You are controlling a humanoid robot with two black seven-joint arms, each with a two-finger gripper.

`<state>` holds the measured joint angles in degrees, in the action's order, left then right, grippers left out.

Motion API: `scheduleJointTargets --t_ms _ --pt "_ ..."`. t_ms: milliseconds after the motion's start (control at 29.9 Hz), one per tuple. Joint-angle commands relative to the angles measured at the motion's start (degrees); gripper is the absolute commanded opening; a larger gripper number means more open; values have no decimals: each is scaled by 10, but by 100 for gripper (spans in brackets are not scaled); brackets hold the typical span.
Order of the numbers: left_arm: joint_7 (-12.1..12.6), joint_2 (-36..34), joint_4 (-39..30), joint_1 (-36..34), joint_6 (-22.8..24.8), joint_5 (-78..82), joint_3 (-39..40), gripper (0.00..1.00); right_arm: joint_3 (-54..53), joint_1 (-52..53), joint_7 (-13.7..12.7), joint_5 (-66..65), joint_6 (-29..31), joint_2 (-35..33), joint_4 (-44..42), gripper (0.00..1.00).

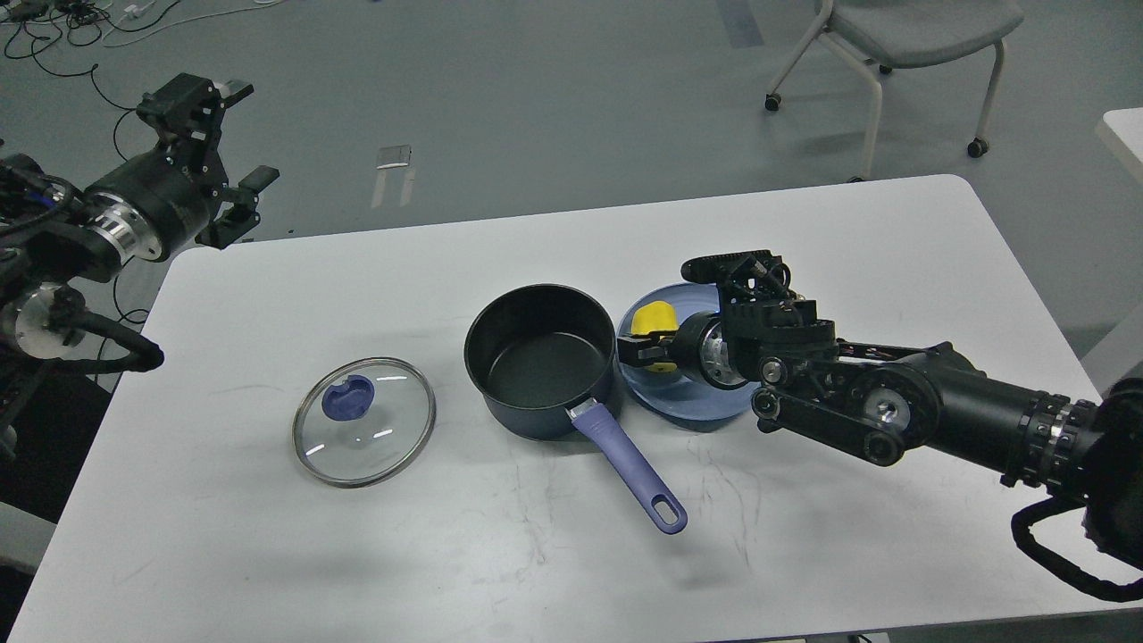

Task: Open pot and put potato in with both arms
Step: 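Lift the potato up off the plate with the right gripper, then move the potato over the pot and release it inside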

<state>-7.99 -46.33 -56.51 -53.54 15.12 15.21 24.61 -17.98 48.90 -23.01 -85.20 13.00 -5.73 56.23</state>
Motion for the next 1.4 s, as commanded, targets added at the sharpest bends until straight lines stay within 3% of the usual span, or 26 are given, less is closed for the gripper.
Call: scheduleJointTargets --t_ms 0,100,267,501,701,1035,1169,1370 --pt "0 0 0 0 0 0 0 98 1 -5 -6 0 2 -2 0 77" --pt "0 0 0 1 0 0 0 98 0 -5 -6 1 1 -3 0 73" --pt "0 0 0 1 0 0 0 98 -4 -5 -6 2 -5 -2 0 56" --pt "-7 -2 0 1 0 0 -1 98 -6 -5 -6 4 -10 -5 6 46" --pt "-12 -8 0 1 1 1 -4 98 -8 3 -9 6 -9 -37 55 46" --pt "-12 -8 0 0 0 2 0 98 -12 71 -48 22 -5 -126 180 45" --pt "-12 -9 0 -2 0 2 1 98 -12 98 -48 36 -3 -113 185 45" --pt "-12 -10 0 -2 0 2 1 98 -3 109 -50 62 2 -40 175 45"
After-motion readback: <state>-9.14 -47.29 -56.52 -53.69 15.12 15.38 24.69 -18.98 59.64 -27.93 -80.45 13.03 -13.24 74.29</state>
